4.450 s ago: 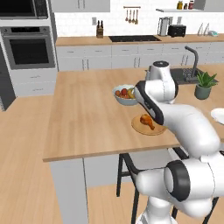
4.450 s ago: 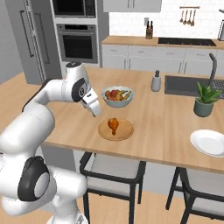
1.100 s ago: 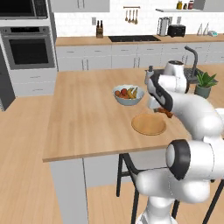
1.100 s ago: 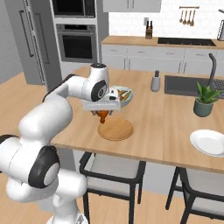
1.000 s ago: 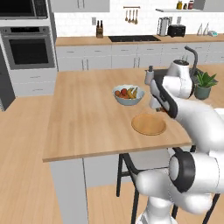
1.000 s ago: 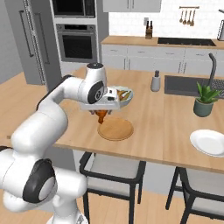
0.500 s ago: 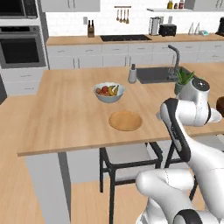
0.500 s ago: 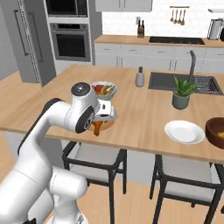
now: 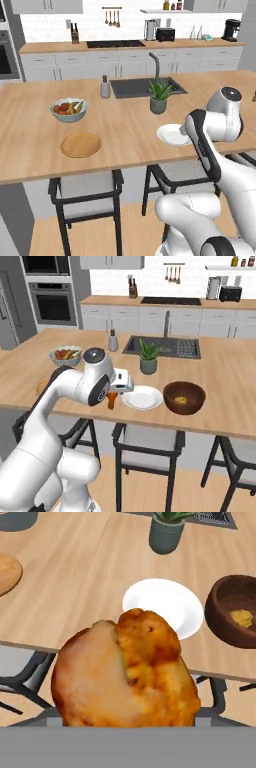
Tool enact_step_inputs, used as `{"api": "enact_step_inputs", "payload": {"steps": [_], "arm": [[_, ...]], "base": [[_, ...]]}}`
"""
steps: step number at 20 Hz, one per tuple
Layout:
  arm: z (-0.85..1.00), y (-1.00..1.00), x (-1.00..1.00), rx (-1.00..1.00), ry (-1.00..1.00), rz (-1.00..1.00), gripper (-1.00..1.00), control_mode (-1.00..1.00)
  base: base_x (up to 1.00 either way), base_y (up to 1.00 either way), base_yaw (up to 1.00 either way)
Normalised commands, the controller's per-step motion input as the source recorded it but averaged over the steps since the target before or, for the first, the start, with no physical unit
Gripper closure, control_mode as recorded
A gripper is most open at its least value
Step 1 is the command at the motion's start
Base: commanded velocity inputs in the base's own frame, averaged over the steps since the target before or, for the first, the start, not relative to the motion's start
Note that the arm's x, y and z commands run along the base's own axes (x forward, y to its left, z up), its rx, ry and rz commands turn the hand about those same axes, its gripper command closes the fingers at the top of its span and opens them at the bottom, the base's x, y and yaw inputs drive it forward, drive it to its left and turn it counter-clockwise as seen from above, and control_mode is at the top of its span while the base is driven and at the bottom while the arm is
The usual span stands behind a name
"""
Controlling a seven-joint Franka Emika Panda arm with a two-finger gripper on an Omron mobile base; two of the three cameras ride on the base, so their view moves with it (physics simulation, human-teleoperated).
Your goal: Pick the chicken drumstick and squash from their plates and place them in the bowl. Then put the bowl in the fridge.
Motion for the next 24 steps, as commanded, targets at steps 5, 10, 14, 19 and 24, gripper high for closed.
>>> {"api": "enact_step_inputs", "payload": {"steps": [5, 10, 14, 19, 24], "arm": [[0.0, 0.0, 0.0, 0.0, 0.0, 0.0, 1.0, 1.0], [0.0, 0.0, 0.0, 0.0, 0.0, 0.0, 1.0, 1.0], [0.0, 0.0, 0.0, 0.0, 0.0, 0.0, 1.0, 1.0], [0.0, 0.43, 0.54, -0.01, 0.0, 0.05, 1.0, -1.0], [-0.1, 0.98, 1.0, -0.03, 0.01, 0.0, 1.0, -1.0]], "base": [[0.03, -1.0, -0.14], [0.7, -0.95, -0.05], [1.0, -0.33, 0.0], [0.33, 0.01, 0.05], [0.0, 0.0, 0.0]]}}
